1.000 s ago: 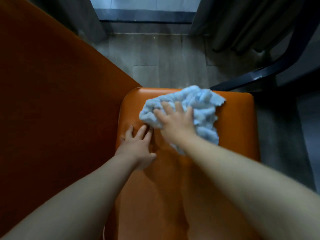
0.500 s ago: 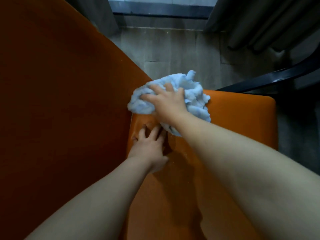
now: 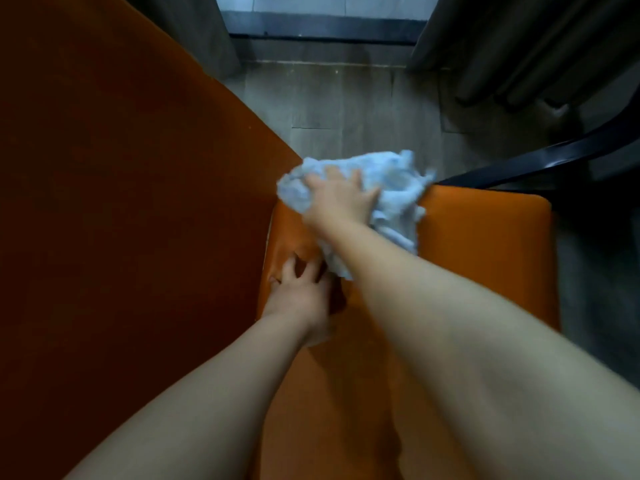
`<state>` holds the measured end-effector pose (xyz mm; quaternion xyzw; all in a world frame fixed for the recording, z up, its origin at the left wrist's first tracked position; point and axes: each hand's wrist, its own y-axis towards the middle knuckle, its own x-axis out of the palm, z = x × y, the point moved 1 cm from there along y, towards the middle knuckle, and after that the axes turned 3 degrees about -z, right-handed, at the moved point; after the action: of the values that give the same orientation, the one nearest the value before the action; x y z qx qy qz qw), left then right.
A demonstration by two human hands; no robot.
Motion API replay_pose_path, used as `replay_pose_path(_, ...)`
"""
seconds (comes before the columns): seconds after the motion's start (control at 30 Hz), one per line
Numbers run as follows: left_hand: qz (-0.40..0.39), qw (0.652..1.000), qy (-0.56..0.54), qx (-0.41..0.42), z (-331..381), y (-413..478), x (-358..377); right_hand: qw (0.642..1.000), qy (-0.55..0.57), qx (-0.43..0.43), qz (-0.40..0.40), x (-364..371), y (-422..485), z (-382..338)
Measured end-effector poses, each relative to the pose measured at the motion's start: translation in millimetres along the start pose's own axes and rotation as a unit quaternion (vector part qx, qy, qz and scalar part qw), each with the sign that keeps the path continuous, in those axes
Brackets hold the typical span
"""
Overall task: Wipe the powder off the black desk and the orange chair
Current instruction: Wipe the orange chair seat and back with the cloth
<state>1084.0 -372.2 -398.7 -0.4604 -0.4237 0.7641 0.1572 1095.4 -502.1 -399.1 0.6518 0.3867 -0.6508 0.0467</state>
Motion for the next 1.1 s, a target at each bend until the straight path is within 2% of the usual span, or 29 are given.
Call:
replay_pose_path(0.07, 0.005, 1.0, 0.013, 0.002, -1, 2, 1, 0.998, -0.027, -0.052, 0.025, 2, -2, -6)
replay_pose_path(0.13, -0.001, 1.0, -0.02, -0.022, 0, 0, 1, 0.998, -0.036, -0.043, 0.03, -4, 4, 29)
replay_pose_path(0.23, -0.004, 0.999, -0.038, -0.036, 4, -3, -1, 0.993, -0.012, 0.099, 0.056, -18, 4, 120)
replay_pose_path(0.33, 0.003, 0.999, -0.041, -0.036, 4, -3, 0, 0.967, 0.033, 0.241, 0.072, -30, -22, 203)
replay_pose_path(0.43, 0.013, 0.999, -0.032, -0.035, 6, -4, 4, 0.953, 0.064, 0.278, 0.101, -23, -36, 210)
replay_pose_path(0.5, 0.041, 0.998, -0.035, -0.036, 8, -5, 8, 0.964, 0.047, 0.229, 0.125, -11, -44, 177)
replay_pose_path(0.6, 0.128, 0.988, -0.078, -0.044, 3, -11, 14, 0.992, 0.024, 0.072, 0.102, 19, -81, 121)
replay_pose_path(0.67, 0.173, 0.979, -0.104, -0.031, -4, -19, 23, 0.995, -0.018, -0.041, 0.088, 40, -129, 103)
replay_pose_path(0.73, 0.213, 0.967, -0.134, -0.03, -9, -32, 35, 0.99, -0.044, -0.116, 0.073, 48, -164, 104)
replay_pose_path(0.8, 0.236, 0.949, -0.198, -0.066, -15, -43, 46, 0.993, -0.031, -0.107, 0.045, 42, -145, 114)
replay_pose_path(0.9, 0.195, 0.927, -0.297, -0.119, -24, -51, 58, 0.991, 0.044, 0.083, 0.095, 15, -65, 109)
replay_pose_path(0.93, 0.176, 0.929, -0.302, -0.123, -27, -52, 61, 0.987, 0.054, 0.112, 0.102, 9, -50, 101)
replay_pose_path(1.0, 0.146, 0.939, -0.287, -0.12, -27, -52, 62, 0.992, 0.026, 0.083, 0.095, 13, -54, 90)
replay_pose_path(1.1, 0.119, 0.946, -0.28, -0.113, -30, -53, 59, 0.995, -0.036, -0.078, 0.047, 44, -140, 87)
